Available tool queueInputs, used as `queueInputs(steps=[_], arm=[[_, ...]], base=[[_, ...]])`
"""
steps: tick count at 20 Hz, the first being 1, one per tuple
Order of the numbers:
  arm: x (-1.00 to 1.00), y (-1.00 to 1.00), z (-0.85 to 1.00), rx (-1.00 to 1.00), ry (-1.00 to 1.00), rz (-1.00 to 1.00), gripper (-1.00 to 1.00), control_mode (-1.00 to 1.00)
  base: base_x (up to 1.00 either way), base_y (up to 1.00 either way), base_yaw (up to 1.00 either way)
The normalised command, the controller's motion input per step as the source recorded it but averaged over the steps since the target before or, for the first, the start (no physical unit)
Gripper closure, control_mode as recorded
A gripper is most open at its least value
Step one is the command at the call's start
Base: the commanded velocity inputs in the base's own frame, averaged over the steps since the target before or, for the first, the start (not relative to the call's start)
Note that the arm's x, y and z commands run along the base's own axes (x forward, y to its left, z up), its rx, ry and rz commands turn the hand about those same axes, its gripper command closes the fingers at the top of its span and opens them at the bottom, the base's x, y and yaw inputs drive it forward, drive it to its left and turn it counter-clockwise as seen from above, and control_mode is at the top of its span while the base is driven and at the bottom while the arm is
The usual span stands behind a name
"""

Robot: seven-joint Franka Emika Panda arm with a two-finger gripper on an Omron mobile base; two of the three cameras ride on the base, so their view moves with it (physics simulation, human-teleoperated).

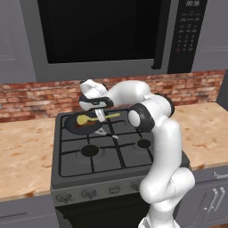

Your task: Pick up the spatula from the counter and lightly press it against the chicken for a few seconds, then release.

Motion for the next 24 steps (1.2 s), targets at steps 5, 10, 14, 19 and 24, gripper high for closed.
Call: queueInputs(steps=[5, 10, 14, 19, 24], arm=[[0.00, 0.00, 0.00, 0.00, 0.00, 0.03, 1.00, -1.00], [0.00, 0.00, 0.00, 0.00, 0.00, 0.03, 1.00, -1.00], [0.00, 0.00, 0.00, 0.00, 0.00, 0.03, 1.00, -1.00], [0.00, 0.00, 0.00, 0.00, 0.00, 0.03, 1.00, -1.00], [0.00, -0.01, 0.03, 0.00, -0.01, 0.04, 1.00, -1.00]], base=[[0.00, 0.00, 0.00], [0.00, 0.00, 0.00], [0.00, 0.00, 0.00], [0.00, 0.00, 0.00], [0.00, 0.00, 0.00]])
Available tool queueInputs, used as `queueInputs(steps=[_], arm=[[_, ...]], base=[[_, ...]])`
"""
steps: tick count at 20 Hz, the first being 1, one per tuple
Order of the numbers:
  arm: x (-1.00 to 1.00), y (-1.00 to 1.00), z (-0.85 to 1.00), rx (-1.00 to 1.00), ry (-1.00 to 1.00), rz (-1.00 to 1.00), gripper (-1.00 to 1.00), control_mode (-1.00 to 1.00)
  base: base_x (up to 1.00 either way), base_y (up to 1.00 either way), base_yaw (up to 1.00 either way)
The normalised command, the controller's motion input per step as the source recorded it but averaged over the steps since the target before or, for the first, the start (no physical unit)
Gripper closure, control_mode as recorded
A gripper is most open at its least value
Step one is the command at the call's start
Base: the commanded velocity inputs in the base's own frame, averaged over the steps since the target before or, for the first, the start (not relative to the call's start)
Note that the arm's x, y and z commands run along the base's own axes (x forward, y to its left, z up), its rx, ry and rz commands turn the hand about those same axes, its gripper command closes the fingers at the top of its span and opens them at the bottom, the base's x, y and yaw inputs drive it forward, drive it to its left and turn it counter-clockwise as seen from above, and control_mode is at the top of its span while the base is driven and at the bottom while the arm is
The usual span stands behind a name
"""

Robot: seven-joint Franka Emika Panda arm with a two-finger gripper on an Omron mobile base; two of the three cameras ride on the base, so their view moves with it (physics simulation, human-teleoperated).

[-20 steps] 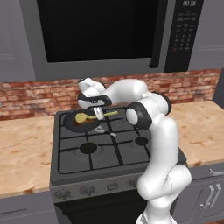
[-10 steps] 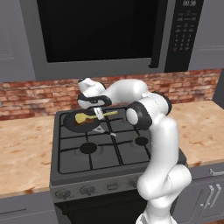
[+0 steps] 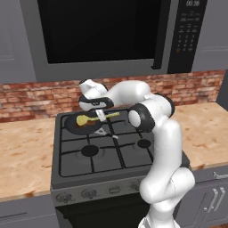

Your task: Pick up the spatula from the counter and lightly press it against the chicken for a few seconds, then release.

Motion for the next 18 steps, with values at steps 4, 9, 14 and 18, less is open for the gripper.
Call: queueInputs(steps=[4, 9, 14, 18], arm=[[-0.06, -0.10, 0.15, 0.00, -0.04, 0.05, 1.00, -1.00], [-0.15, -0.17, 0.18, 0.00, -0.06, 0.05, 1.00, -1.00], [-0.21, -0.16, 0.01, 0.00, -0.05, 0.05, 1.00, -1.00], [-0.26, -0.14, 0.00, 0.00, -0.06, 0.05, 1.00, -1.00]], base=[[0.00, 0.00, 0.00], [0.00, 0.00, 0.00], [0.00, 0.00, 0.00], [0.00, 0.00, 0.00]])
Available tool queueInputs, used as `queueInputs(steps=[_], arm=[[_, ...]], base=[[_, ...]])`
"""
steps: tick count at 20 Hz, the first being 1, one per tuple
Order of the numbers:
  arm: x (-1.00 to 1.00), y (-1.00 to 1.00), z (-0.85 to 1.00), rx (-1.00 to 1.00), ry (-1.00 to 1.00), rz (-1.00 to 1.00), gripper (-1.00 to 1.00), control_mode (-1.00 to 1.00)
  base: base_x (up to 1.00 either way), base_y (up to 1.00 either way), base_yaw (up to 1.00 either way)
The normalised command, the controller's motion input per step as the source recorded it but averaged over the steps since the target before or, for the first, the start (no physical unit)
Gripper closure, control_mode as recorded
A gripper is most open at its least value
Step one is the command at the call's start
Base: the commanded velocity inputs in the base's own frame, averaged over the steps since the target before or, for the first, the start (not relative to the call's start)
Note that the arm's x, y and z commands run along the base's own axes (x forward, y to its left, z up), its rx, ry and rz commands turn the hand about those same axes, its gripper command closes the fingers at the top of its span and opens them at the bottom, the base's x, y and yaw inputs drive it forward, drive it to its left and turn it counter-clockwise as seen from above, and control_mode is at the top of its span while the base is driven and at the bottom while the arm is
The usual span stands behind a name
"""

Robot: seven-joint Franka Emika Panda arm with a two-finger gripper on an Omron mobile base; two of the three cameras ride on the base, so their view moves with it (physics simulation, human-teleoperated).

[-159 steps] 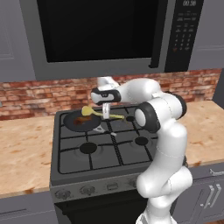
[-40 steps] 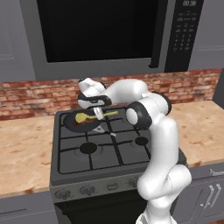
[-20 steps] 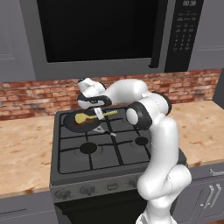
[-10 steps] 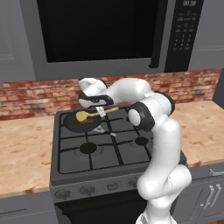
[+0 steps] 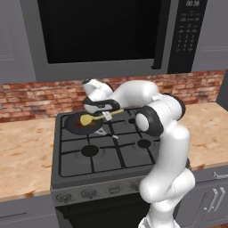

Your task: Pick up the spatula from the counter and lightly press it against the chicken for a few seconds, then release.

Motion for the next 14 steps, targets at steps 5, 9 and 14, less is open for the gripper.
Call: queueInputs(steps=[5, 9, 14], arm=[[-0.30, -0.19, 0.11, 0.00, -0.10, 0.06, 1.00, -1.00], [-0.35, -0.16, 0.28, 0.00, -0.12, 0.08, 1.00, -1.00], [-0.41, -0.15, 0.26, 0.00, -0.11, 0.08, 1.00, -1.00]], base=[[0.00, 0.00, 0.00], [0.00, 0.00, 0.00], [0.00, 0.00, 0.00]])
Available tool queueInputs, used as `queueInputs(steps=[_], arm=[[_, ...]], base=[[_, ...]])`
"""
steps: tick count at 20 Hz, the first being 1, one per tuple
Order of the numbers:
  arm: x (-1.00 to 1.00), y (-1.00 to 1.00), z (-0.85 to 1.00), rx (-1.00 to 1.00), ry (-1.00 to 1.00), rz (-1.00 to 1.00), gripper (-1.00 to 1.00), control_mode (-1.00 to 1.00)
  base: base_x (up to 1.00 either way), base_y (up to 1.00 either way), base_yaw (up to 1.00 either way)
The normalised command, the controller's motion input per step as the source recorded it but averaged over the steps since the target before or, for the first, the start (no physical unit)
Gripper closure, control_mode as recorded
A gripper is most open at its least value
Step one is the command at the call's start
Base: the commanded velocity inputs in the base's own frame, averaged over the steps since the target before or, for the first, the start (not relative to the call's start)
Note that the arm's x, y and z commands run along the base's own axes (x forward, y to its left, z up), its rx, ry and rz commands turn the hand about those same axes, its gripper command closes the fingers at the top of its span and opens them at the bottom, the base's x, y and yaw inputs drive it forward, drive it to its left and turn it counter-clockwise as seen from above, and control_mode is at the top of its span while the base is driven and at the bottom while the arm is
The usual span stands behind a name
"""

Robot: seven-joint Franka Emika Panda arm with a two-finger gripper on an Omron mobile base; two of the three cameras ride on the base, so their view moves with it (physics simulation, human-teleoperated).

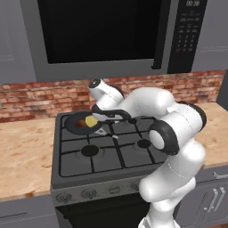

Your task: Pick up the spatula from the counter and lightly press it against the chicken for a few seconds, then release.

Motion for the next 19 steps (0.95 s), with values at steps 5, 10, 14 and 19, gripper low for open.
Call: queueInputs(steps=[5, 10, 14, 19], arm=[[-0.46, -0.13, 0.20, 0.00, -0.09, 0.07, 1.00, -1.00], [-0.45, -0.15, 0.41, 0.02, -0.05, 0.06, 1.00, -1.00], [-0.42, -0.17, 0.61, 0.07, 0.00, 0.04, 1.00, -1.00], [-0.55, -0.20, 0.51, 0.09, 0.00, 0.02, 1.00, -1.00]], base=[[0.00, 0.00, 0.00], [0.00, 0.00, 0.00], [0.00, 0.00, 0.00], [0.00, 0.00, 0.00]])
